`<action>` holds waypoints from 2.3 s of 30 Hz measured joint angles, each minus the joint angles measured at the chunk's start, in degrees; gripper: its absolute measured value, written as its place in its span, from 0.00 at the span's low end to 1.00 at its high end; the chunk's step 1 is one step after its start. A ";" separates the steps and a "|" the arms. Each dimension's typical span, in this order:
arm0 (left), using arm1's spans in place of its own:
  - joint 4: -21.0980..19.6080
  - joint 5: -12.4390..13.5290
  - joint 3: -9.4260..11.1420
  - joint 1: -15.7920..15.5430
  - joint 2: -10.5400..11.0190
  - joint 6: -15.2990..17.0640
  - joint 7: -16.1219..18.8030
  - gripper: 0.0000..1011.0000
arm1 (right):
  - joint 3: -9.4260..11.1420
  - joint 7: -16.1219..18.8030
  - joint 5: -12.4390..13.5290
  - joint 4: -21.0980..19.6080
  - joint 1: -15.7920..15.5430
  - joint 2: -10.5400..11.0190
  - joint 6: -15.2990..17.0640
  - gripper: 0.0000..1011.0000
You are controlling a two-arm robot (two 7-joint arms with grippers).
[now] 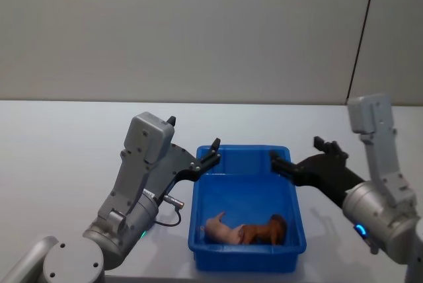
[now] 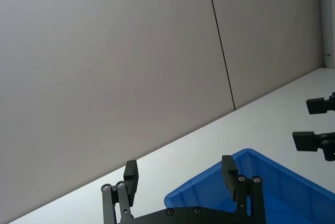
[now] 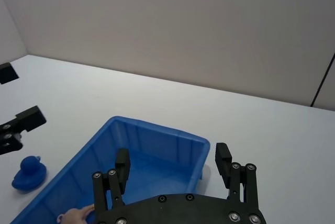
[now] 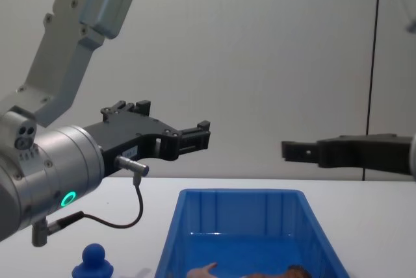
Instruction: Pick up the two dolls from the table and place them into the box.
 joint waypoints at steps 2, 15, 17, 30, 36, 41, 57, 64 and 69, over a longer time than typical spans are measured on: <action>0.00 0.00 0.00 0.00 0.00 0.00 0.00 0.99 | 0.60 0.34 0.24 0.23 -0.09 0.64 -0.82 0.99; -0.41 0.13 -0.05 0.27 0.18 0.58 0.04 0.99 | 3.06 2.33 1.05 1.81 -0.59 3.71 -3.89 0.99; -1.02 0.18 -0.10 0.58 0.49 1.38 0.21 0.99 | 3.28 2.51 1.12 1.96 -0.63 3.98 -4.15 0.99; -8.16 -1.71 -1.04 5.87 5.01 8.17 4.29 0.99 | 3.94 3.07 1.33 2.39 -0.75 4.82 -4.94 0.99; -10.91 -4.18 -1.80 9.24 7.92 9.24 6.62 0.99 | 4.09 3.18 1.37 2.48 -0.78 5.02 -5.10 0.99; -11.40 -5.91 -2.33 11.12 9.40 8.84 7.32 0.99 | 4.17 3.24 1.39 2.52 -0.80 5.11 -5.20 0.99; -5.98 -8.62 -4.21 11.01 10.57 6.12 1.67 0.99 | 4.29 3.35 1.44 2.62 -0.83 5.24 -5.35 0.99; -0.76 -8.77 -4.84 8.75 9.73 5.57 -3.29 0.99 | 4.32 3.36 1.44 2.62 -0.83 5.28 -5.38 0.99; 2.44 -8.88 -5.18 7.37 9.15 5.31 -6.07 0.99 | 4.32 3.36 1.43 2.62 -0.83 5.29 -5.38 0.99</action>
